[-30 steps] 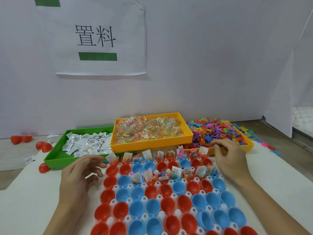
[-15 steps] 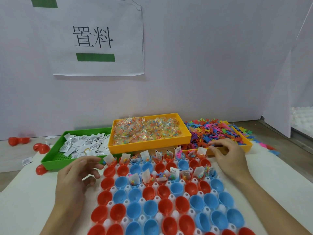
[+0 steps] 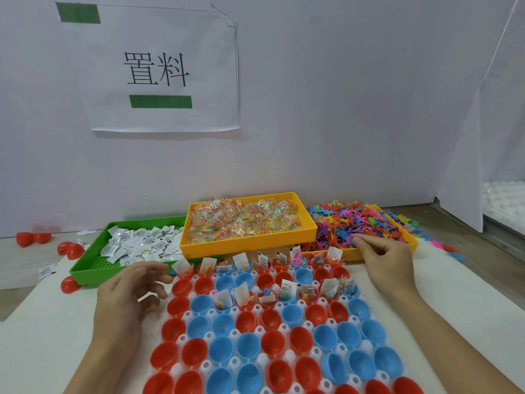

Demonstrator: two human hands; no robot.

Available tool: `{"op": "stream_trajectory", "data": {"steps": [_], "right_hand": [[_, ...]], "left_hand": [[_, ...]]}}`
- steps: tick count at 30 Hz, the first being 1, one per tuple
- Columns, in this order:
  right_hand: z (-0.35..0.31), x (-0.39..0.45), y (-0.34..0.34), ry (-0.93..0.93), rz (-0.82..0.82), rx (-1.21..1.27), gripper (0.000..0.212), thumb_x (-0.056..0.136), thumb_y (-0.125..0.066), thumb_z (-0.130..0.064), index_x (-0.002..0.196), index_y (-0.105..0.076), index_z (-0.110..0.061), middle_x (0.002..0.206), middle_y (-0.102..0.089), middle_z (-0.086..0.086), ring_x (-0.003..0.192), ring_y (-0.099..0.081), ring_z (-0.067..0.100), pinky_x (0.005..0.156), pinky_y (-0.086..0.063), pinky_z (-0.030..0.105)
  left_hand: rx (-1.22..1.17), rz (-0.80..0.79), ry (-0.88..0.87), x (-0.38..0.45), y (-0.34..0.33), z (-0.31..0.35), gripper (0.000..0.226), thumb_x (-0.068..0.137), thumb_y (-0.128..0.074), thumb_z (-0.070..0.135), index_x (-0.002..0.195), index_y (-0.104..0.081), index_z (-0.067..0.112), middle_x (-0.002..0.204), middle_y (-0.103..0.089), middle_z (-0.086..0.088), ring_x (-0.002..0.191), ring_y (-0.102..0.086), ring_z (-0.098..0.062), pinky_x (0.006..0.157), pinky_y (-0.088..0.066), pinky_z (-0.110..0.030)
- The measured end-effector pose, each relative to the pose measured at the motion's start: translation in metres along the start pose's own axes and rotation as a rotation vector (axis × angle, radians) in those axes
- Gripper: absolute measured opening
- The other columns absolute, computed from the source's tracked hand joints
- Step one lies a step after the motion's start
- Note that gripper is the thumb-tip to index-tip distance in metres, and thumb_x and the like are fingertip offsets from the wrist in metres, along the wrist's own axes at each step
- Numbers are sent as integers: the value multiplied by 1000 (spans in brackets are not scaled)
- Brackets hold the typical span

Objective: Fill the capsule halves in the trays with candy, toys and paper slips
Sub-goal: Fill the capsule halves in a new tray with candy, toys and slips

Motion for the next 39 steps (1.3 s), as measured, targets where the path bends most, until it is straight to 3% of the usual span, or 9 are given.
{"op": "stream_trajectory", "data": {"steps": [4, 15, 22, 27, 33, 39], "right_hand": [[1, 1, -1, -1, 27, 13, 24, 94, -66, -16, 115, -73, -6, 107, -73, 1, 101, -63, 11, 83, -47, 19], [-2, 0, 0, 9, 43, 18, 23, 93, -68, -17, 113, -74, -7, 100, -71, -4, 90, -61, 1, 77, -45, 13], [-6, -2, 0, 37, 35, -22, 23, 93, -69, -16, 113, -74, -6, 106, -74, 4, 97, -63, 11, 83, -48, 22], [-11, -4, 0, 73, 25, -30, 20, 92, -69, -14, 109, -75, -5, 103, -73, 6, 97, -64, 15, 80, -48, 21], [-20, -2, -1, 145, 28, -77, 17, 91, -71, -13, 105, -77, -5, 100, -72, 10, 96, -62, 21, 81, -49, 30], [-50, 10, 10, 180, 100, -74, 17, 92, -70, -18, 102, -78, -6, 92, -75, 9, 81, -63, 16, 69, -45, 24]], "left_hand": [[10, 6, 1, -1, -1, 2, 32, 89, -44, 17, 82, -72, 4, 74, -68, -16, 56, -57, -17, 46, -40, -17], [20, 16, 26, 0, -2, 4, 33, 91, -44, 12, 77, -74, 9, 74, -69, -15, 54, -57, -15, 45, -41, -18], [38, 21, 30, -3, -4, 7, 33, 93, -45, 10, 76, -74, 9, 72, -69, -15, 52, -56, -16, 42, -41, -19], [54, 27, 38, -3, -5, 9, 36, 94, -45, 10, 72, -75, 12, 69, -70, -13, 51, -56, -14, 42, -40, -20], [83, 61, 31, -4, -3, 9, 36, 94, -45, 10, 74, -75, 12, 72, -70, -14, 53, -58, -16, 49, -40, -27], [134, 110, -28, -9, -7, 28, 35, 95, -42, 2, 77, -71, 5, 72, -69, -11, 66, -56, -22, 56, -41, -32]]}}
Point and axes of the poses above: each hand's wrist, its own x-axis towards the middle knuckle, its own y-axis out of the back of the hand, z = x × y, the point moved 3 cm from there along x, towards the middle knuckle
